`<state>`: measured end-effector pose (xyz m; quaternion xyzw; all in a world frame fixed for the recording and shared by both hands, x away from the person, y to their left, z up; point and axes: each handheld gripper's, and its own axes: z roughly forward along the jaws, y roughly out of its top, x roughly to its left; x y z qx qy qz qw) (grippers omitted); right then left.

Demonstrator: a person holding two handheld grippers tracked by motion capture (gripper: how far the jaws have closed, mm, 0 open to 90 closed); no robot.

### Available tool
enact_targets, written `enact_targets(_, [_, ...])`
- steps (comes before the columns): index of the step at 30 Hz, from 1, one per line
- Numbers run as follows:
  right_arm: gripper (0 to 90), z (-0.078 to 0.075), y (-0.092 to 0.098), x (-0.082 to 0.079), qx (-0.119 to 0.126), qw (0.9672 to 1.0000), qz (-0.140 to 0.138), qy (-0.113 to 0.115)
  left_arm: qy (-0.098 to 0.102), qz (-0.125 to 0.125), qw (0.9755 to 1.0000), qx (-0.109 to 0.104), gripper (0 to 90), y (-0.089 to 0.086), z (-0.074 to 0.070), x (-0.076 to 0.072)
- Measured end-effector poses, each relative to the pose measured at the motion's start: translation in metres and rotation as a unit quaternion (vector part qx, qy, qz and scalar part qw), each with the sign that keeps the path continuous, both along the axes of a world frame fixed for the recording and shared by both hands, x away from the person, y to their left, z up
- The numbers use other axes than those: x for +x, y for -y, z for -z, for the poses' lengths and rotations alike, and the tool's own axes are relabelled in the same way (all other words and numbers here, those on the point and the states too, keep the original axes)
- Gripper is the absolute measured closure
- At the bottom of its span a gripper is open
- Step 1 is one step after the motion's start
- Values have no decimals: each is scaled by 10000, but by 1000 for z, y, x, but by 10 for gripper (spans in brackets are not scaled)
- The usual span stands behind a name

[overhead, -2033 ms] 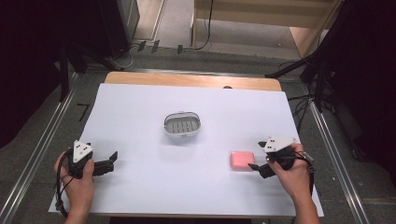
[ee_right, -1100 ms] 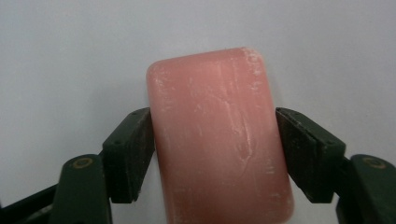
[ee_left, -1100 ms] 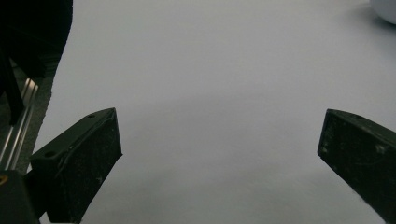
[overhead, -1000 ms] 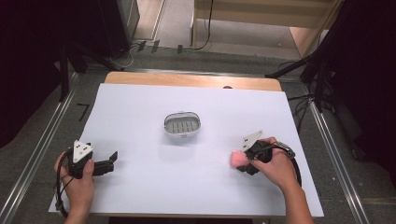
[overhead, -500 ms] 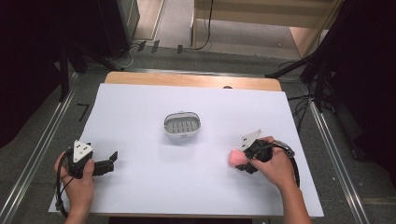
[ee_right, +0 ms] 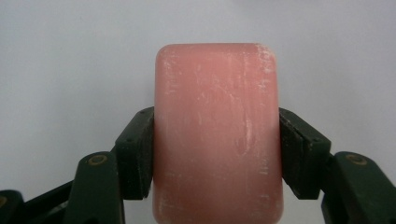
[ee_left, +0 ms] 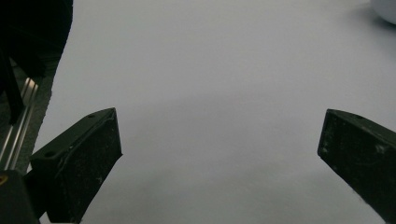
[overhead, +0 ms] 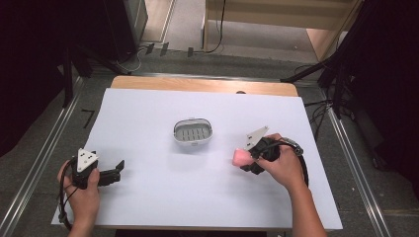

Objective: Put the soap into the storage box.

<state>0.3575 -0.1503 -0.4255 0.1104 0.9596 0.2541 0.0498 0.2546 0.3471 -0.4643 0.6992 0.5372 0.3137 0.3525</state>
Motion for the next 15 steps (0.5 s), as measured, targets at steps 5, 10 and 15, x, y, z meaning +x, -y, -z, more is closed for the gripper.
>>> enact_targets(5, [387, -9, -12, 7, 18, 9999, -102, 33, 9, 10, 10000, -10, 1, 0, 0, 0])
enact_targets(10, [387, -17, -24, 13, 35, 9997, -210, 76, -1, 8, 10000, -17, 1, 0, 0, 0])
enact_targets(15, [387, -23, -35, 21, 32, 9996, -278, 90, 3, 11, 10000, -29, 1, -1, 0, 0])
